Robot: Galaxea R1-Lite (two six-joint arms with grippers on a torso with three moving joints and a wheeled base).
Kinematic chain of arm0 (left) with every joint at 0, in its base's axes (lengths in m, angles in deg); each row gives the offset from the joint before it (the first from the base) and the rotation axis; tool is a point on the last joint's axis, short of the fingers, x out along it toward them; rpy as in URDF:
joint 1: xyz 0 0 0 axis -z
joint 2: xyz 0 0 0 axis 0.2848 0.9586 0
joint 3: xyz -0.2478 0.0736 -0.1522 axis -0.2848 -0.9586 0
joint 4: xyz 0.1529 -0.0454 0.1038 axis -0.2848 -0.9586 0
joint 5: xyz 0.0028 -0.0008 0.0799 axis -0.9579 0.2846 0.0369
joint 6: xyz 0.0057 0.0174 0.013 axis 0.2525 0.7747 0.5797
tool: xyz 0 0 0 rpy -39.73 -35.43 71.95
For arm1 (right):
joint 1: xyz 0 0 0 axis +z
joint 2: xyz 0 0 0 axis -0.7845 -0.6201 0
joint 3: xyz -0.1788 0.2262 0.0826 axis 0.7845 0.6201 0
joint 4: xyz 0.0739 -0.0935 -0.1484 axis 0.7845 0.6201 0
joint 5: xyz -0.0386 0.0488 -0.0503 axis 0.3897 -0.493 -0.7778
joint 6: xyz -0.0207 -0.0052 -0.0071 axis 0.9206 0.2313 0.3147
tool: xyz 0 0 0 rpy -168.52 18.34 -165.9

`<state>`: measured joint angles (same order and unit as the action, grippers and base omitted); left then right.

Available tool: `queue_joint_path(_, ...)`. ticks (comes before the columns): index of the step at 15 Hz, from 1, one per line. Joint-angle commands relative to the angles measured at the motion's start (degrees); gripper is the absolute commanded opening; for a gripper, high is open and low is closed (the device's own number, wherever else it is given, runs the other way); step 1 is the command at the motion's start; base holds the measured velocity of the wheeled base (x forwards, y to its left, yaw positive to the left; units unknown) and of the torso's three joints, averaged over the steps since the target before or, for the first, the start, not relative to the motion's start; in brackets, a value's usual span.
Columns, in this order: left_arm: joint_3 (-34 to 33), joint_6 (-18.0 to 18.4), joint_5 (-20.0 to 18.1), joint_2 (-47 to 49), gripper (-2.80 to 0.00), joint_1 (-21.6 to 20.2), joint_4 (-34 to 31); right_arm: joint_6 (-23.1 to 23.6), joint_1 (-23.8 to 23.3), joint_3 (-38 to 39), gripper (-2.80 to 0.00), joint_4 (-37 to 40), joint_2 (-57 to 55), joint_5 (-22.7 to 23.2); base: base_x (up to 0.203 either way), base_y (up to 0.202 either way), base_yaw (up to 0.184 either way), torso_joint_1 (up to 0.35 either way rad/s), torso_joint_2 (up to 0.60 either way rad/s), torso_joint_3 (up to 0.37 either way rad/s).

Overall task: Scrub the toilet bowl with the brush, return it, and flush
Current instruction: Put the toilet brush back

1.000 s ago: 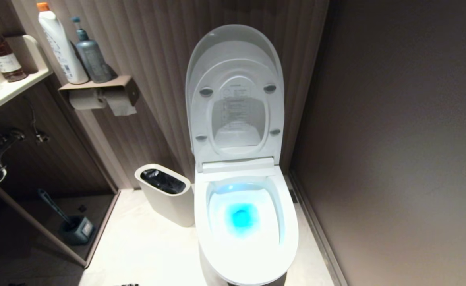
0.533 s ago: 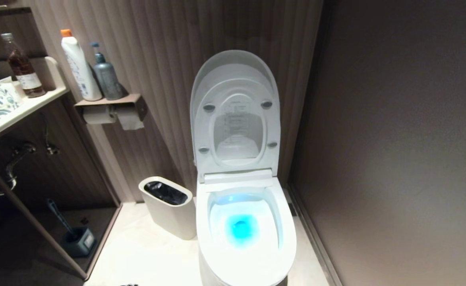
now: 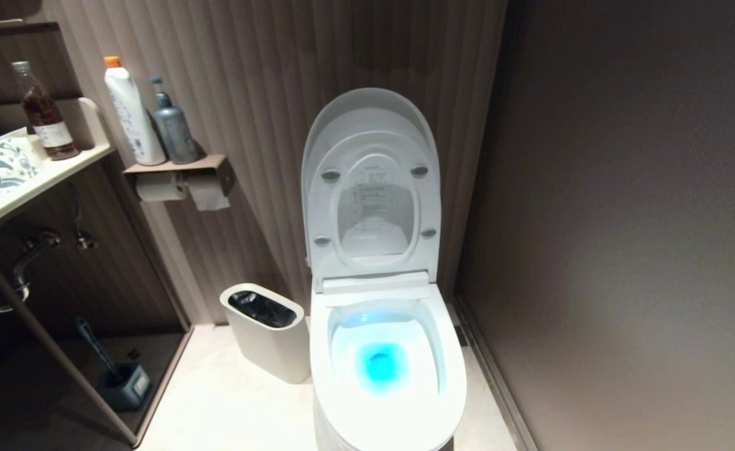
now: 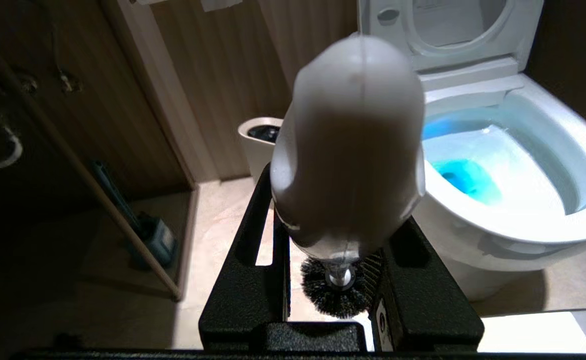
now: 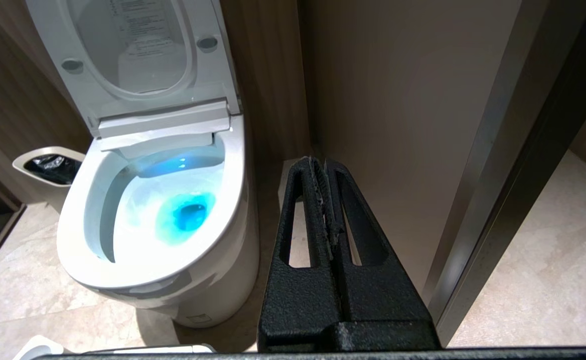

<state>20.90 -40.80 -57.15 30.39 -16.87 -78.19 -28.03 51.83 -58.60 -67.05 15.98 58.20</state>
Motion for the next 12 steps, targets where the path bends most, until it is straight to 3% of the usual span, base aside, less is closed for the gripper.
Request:
queue_joint_path(1,-0.1,-4.2,0.9,0.1,-2.80,0.0,0.2,0.0,0.0,0.0,-2.80,0.0,0.0,0.0,0.000,0.000,0.000,0.000,0.00,0.000)
queue_joint_path(3,-0.1,-5.6,2.3,0.1,-2.80,0.0,0.3,0.0,0.0,0.0,-2.80,0.0,0.0,0.0,0.000,0.000,0.000,0.000,0.00,0.000)
queue_joint_path(12,-0.1,-5.8,2.5,0.1,-2.80,0.0,0.3,0.0,0.0,0.0,-2.80,0.0,-0.1,0.0,0.000,0.000,0.000,0.000,0.00,0.000)
